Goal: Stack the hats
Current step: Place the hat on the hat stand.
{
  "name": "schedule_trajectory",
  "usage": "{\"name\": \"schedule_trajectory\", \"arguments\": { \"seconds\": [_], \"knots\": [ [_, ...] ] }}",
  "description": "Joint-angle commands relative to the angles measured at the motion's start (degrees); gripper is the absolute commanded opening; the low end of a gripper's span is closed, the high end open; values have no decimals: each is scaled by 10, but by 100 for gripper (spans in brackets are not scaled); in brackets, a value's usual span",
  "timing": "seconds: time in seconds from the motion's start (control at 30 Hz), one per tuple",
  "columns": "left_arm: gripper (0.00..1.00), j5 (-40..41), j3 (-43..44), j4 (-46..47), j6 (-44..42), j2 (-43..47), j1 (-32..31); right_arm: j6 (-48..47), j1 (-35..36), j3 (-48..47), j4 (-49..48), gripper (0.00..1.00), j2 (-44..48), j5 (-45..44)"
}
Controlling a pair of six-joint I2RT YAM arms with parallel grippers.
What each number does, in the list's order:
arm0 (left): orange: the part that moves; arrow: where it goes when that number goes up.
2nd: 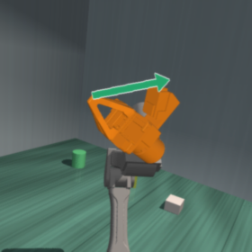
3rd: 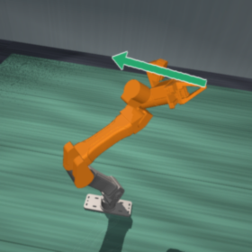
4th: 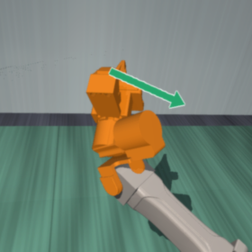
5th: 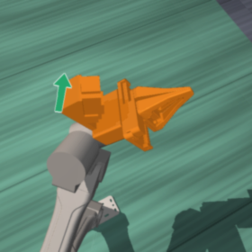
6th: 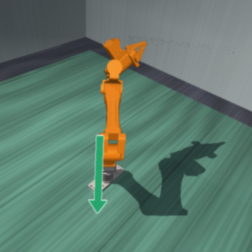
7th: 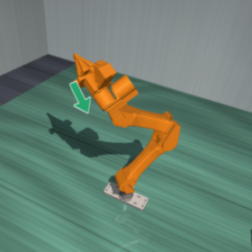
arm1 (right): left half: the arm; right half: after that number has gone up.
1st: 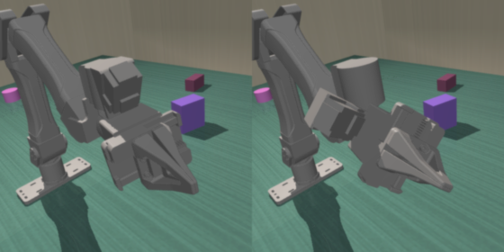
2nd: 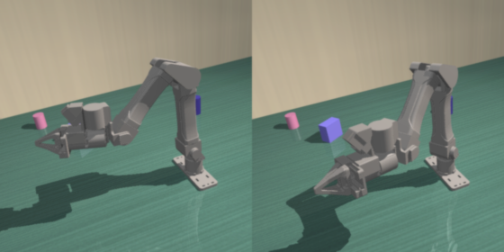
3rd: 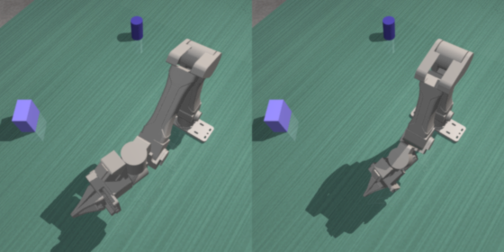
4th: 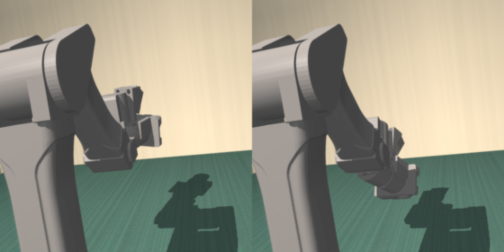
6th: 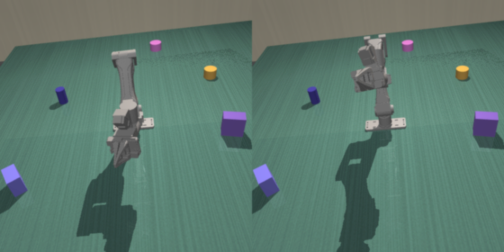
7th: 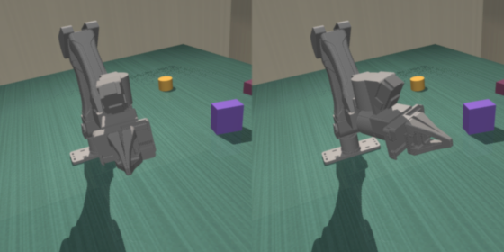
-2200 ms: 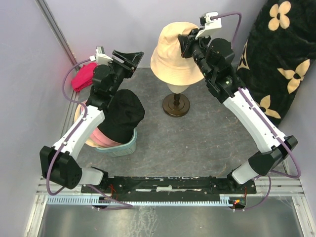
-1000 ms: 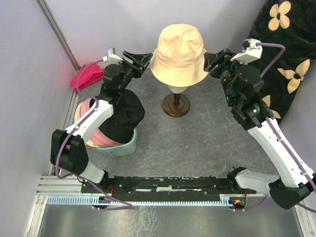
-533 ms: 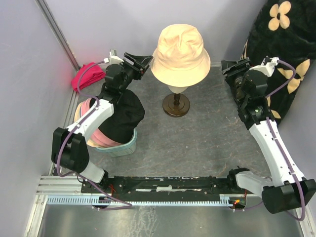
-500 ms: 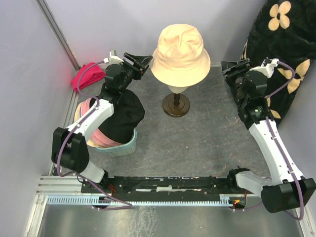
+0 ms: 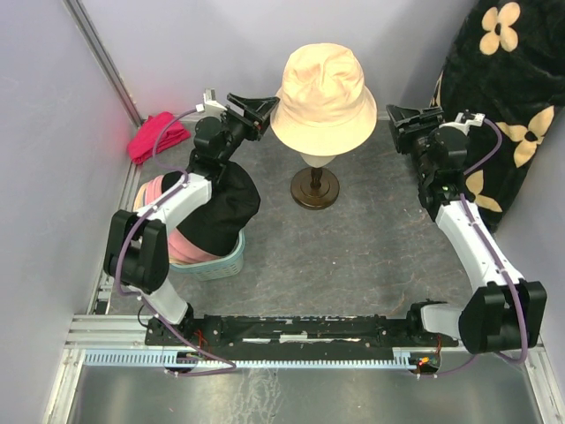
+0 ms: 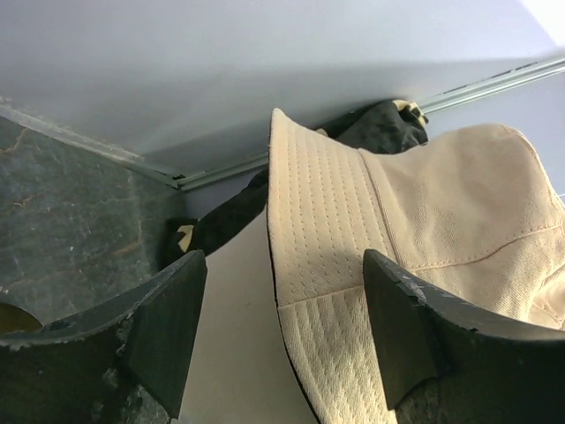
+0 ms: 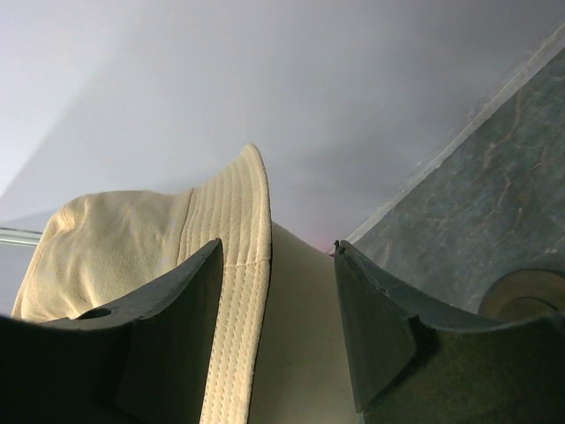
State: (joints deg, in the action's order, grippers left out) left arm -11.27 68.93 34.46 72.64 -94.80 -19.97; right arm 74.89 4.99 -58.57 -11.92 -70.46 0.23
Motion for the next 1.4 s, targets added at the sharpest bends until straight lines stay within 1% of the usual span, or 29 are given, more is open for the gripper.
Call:
{"name": "schedule_trajectory", "arguments": {
  "seconds": [0.0, 0.37, 0.57, 0.83, 1.07, 1.23, 1.33, 1.37],
  "knots": [
    [78, -32, 17, 70, 31, -8, 2, 52, -4, -9, -92, 61, -29, 39],
    [78, -21, 4, 90, 43, -9, 1, 102, -4, -22, -183, 61, -94, 64],
    [72, -18, -5, 112, 55, -12, 1, 139, -4, -30, -231, 59, -127, 81],
    [65, -33, -10, 127, 61, -17, 0, 179, -3, -35, -292, 58, -162, 98],
    [62, -37, -22, 139, 64, -16, 0, 214, -3, -47, -332, 54, -185, 116],
    [53, -45, -20, 156, 75, -28, 0, 229, -3, -47, -344, 46, -193, 123],
    [43, -45, -20, 160, 77, -29, 1, 241, -3, -43, -355, 38, -199, 124],
    [38, -45, -21, 162, 76, -29, 0, 243, -3, -43, -358, 34, -202, 125]
  ]
}}
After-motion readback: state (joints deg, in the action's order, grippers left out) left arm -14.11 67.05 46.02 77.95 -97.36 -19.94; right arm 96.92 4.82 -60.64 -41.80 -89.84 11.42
